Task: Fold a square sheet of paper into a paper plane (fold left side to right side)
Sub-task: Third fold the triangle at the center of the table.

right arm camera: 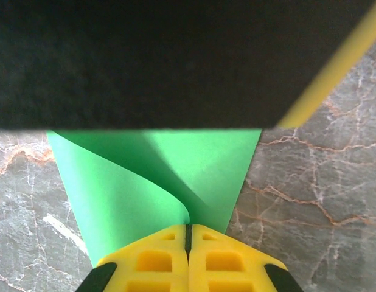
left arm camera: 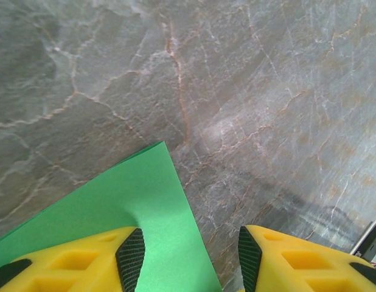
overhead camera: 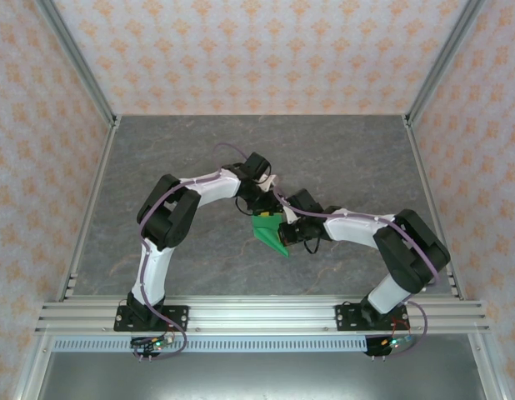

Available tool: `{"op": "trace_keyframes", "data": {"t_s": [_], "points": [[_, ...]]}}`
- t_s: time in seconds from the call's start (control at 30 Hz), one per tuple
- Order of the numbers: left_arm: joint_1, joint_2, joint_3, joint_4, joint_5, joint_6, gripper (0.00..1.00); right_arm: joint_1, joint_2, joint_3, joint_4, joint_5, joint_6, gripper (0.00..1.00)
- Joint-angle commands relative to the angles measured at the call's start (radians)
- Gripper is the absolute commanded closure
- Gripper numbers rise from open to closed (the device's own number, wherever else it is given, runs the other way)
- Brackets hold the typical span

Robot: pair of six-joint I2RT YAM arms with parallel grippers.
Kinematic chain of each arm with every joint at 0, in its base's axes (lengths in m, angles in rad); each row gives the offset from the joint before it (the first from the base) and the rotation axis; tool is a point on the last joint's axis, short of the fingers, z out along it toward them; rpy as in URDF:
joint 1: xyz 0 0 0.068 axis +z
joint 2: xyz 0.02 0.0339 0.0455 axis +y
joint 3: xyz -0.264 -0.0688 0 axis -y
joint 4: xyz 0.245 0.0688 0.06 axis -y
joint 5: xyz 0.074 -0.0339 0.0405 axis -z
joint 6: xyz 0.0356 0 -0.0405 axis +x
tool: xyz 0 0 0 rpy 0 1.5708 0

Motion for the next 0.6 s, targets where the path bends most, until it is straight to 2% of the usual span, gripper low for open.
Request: {"op": "trace_keyframes", "data": {"t_s": [0.0,0.23,0.37,0.57], "points": [[0.030,-0.010,0.050,-0.081,-0.022,0.010,0.49,0.024,0.054,-0.014,-0.094,-0.010,-0.008,0.94],[0.057,0.001,0.090,-0.096,0.028,0.017,0.47,0.033,0.075,-0.005,-0.095,-0.018,-0.014,0.94],[0.073,-0.003,0.091,-0.105,0.011,0.023,0.49,0.034,0.080,-0.002,-0.096,-0.014,-0.014,0.94],[0.142,-0.148,0.016,-0.117,-0.051,0.047,0.52,0.034,0.082,0.001,-0.104,-0.006,-0.015,0.94]]}}
